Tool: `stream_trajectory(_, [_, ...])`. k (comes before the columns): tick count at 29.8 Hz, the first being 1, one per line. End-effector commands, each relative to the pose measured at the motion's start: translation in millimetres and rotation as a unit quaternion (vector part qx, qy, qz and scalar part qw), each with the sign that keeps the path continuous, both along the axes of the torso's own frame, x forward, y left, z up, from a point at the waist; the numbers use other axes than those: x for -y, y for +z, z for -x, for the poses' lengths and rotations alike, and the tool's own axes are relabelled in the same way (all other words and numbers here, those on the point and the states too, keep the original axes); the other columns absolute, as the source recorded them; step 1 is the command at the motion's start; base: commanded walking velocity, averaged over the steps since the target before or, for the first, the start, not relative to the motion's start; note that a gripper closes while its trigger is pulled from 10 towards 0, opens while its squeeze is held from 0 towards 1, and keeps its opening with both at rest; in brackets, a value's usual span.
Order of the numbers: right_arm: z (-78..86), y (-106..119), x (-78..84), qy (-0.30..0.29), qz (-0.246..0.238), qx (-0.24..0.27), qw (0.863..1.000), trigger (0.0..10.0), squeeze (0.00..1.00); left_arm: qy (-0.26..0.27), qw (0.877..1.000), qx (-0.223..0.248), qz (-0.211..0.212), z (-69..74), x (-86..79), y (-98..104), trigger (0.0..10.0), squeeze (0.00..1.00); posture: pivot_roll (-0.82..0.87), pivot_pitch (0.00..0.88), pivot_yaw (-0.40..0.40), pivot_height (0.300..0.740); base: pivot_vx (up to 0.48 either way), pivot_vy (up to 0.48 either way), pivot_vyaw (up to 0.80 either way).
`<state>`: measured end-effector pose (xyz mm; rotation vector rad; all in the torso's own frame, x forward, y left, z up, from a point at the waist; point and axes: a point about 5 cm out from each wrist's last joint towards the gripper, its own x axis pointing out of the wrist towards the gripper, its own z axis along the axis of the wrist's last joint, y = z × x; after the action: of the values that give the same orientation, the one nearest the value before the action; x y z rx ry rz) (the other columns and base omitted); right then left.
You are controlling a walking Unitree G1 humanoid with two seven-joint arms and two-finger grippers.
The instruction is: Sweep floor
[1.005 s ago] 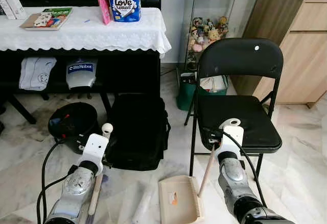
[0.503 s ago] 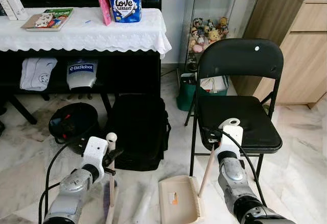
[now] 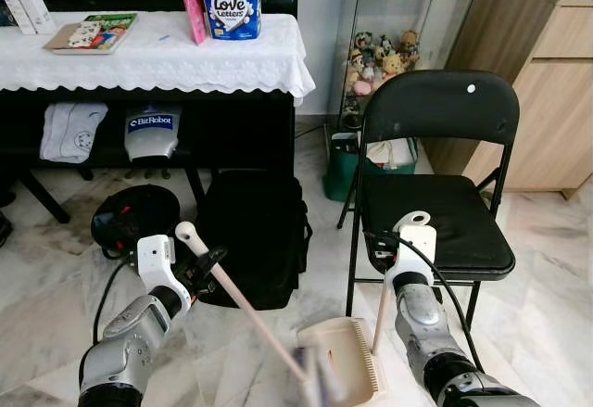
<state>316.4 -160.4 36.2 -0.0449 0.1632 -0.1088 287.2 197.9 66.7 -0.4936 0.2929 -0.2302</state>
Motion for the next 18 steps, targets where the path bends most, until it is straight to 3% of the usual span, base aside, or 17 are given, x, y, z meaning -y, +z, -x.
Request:
stream_trajectory(1, [-2.0, 2, -3.2, 0.003, -0.004, 0.0, 1.0, 10.0, 0.0, -0.008, 0.999, 0.038, 0.031, -5.5, 1.2, 16, 10.0, 0.0, 0.05, 0.049, -0.025, 0.74, 0.0, 0.0, 0.0])
stream_trajectory(8, [-2.4, 2, -3.8, 0.003, -0.007, 0.002, 1.0, 10.0, 0.0, 0.047, 0.996, 0.071, -0.041, -12.2, -10.7, 27, 10.0, 0.0, 0.05, 0.044, -0.024, 0.74, 0.0, 0.0, 0.0])
stream_trajectory(11, [-3.6, 5, -4.0, 0.004, -0.01, 0.01, 1.0, 10.0, 0.0, 0.078, 0.984, 0.12, -0.109, -16.1, -15.6, 42, 10.0, 0.0, 0.06, 0.04, -0.025, 0.74, 0.0, 0.0, 0.0])
stream_trajectory(18, [-5.3, 7, -4.2, 0.005, -0.013, 0.017, 1.0, 10.0, 0.0, 0.085, 0.967, 0.165, -0.175, -18.9, -13.6, 59, 10.0, 0.0, 0.05, 0.034, -0.024, 0.74, 0.0, 0.0, 0.0])
